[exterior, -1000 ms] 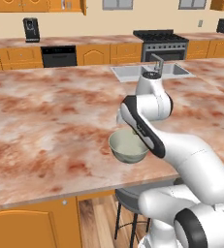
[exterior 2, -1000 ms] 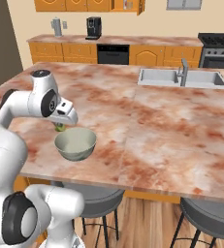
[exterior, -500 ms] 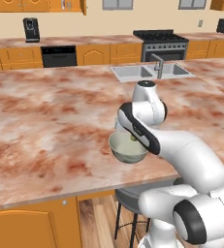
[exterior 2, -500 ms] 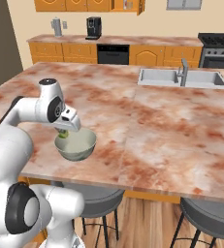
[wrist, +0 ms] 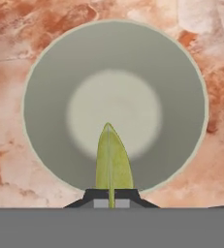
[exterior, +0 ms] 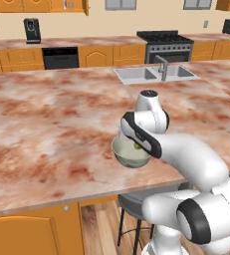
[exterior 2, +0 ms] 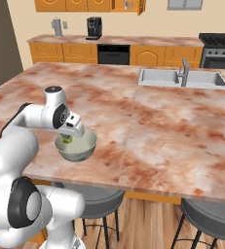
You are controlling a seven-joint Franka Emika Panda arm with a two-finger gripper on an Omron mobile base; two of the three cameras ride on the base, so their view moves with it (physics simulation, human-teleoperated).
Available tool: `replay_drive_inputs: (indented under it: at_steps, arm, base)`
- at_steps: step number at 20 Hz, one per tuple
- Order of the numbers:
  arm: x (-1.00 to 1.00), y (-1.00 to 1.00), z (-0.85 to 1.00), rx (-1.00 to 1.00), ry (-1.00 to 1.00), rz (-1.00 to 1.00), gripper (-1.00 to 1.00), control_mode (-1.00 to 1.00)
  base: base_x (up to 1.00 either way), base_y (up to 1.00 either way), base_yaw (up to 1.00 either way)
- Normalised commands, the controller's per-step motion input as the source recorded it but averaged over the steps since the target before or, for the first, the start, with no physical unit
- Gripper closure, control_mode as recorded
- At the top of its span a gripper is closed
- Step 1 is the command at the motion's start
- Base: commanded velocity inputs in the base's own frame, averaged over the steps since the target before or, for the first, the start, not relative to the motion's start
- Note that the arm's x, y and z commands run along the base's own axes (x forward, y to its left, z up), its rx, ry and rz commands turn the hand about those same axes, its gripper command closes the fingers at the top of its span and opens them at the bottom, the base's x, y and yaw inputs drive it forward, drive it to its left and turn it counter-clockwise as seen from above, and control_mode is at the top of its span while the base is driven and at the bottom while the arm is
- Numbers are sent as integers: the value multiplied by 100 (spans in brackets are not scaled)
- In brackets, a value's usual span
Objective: There is a bowl on the dining counter. Grab a lemon wedge from the fridge and place it in the bowl. Then get the liquor bottle and glass cup from the cabinet and place them next to the bowl.
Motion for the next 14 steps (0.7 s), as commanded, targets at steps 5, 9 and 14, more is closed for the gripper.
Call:
replay_drive_inputs:
  at_steps: [5,9,14]
  arm:
    - [13,-4,-29,0,0,0,100,-100]
    - [31,0,-23,0,0,0,100,-100]
    - [41,0,-22,0,0,0,100,-100]
  base:
    - [0,0,0]
    - [0,0,0]
    - [0,0,0]
